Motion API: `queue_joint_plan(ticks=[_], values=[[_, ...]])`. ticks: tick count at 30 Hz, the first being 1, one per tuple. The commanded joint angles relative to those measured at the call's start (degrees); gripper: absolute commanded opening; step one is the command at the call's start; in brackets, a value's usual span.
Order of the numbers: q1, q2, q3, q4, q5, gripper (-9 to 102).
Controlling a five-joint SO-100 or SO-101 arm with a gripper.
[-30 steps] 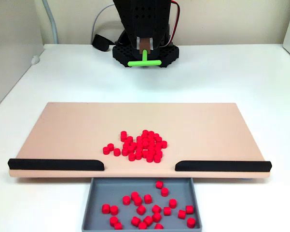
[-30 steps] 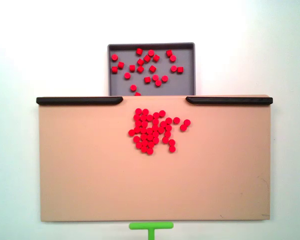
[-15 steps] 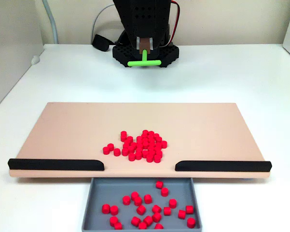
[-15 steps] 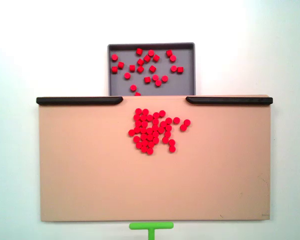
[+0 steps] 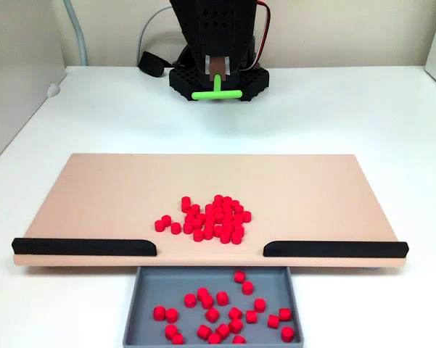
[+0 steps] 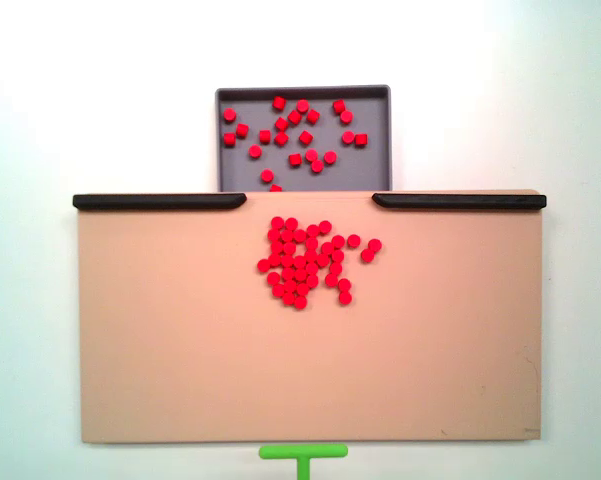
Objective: Gather the right side granules
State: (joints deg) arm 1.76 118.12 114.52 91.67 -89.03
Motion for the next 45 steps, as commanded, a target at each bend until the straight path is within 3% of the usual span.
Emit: queue_joint_plan(ticks=[1, 45], values=[[-0.62, 0.70, -1.85, -0.35, 0.53, 0], [-0.70, -1.58, -1.14, -0.09, -3.34, 0]])
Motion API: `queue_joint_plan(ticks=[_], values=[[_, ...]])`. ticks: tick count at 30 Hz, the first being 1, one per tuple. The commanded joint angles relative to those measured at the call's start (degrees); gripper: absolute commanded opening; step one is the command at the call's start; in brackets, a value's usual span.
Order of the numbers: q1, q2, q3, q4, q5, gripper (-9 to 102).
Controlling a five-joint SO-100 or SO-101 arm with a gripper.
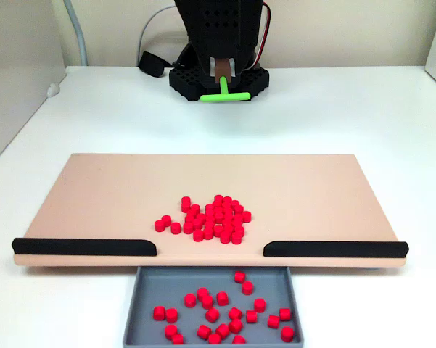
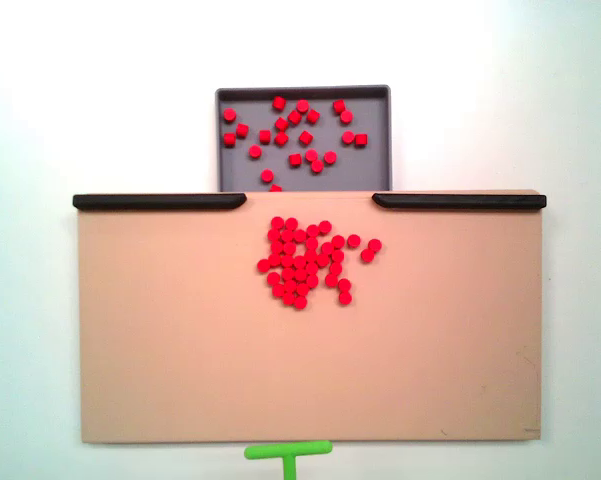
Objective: Gather the right side granules
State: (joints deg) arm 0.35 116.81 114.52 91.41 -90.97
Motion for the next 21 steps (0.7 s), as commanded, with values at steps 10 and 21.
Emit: queue_joint_plan(ticks=[10, 21], values=[[8.88, -3.52, -2.02, -0.09, -22.94, 0], [18.46, -19.07, -16.52, -0.09, -53.96, 0]])
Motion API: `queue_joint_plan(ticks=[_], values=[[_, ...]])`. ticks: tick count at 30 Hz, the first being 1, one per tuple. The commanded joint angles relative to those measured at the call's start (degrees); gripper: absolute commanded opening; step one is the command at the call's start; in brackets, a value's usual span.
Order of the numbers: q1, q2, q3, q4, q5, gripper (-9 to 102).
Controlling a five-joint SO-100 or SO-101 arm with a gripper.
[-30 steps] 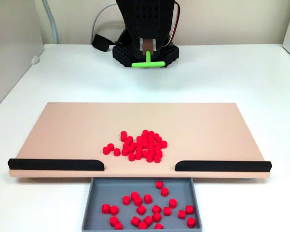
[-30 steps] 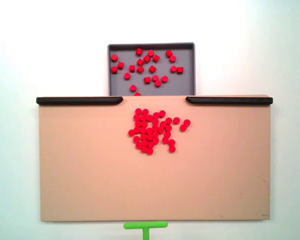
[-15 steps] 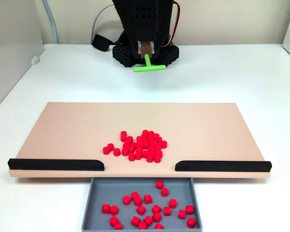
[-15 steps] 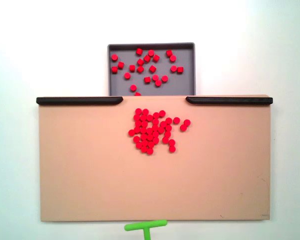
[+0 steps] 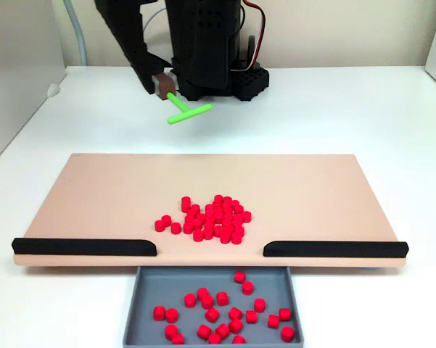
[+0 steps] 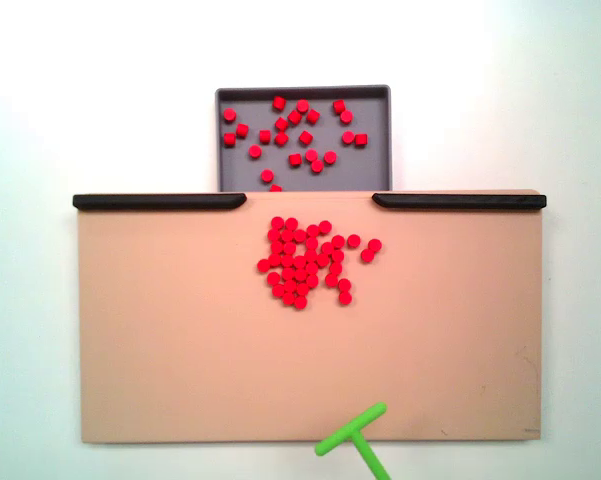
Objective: Gather the right side granules
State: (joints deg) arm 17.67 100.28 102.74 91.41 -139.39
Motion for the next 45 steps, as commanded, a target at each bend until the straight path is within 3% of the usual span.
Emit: queue_joint_plan(ticks=[1, 13, 21, 30, 45], values=[[1.41, -4.04, -6.42, -0.09, -7.91, 0], [3.60, -23.03, -28.39, -0.18, -44.38, 0], [5.45, -31.73, -34.72, -5.63, -64.86, 0], [5.01, -37.62, -40.25, -5.80, -73.56, 0], [3.34, -41.13, -40.61, -6.77, -75.50, 0]])
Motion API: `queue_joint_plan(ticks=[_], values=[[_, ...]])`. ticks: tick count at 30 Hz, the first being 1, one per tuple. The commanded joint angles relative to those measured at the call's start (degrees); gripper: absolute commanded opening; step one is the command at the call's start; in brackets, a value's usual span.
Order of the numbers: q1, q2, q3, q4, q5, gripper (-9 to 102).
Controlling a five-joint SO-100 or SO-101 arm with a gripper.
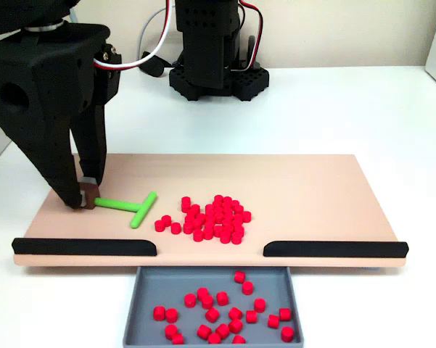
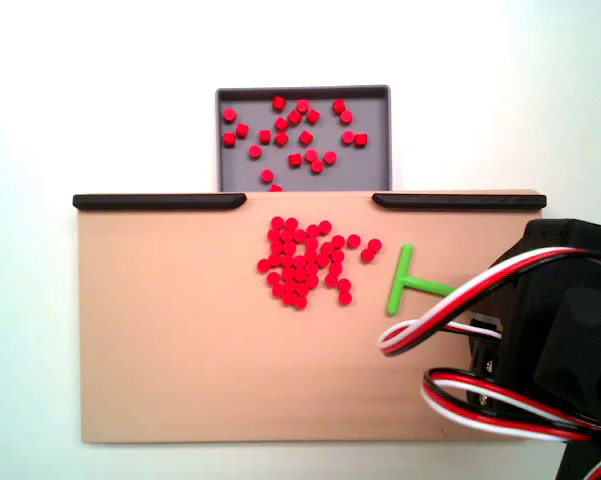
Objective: Gather the right side granules
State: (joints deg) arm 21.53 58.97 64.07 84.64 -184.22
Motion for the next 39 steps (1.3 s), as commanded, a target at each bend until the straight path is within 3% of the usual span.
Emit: queue_joint_plan(ticks=[1, 39], values=[[-0.62, 0.00, -1.93, -0.09, -30.67, 0], [-7.38, -1.41, -0.97, 0.00, -25.31, 0]])
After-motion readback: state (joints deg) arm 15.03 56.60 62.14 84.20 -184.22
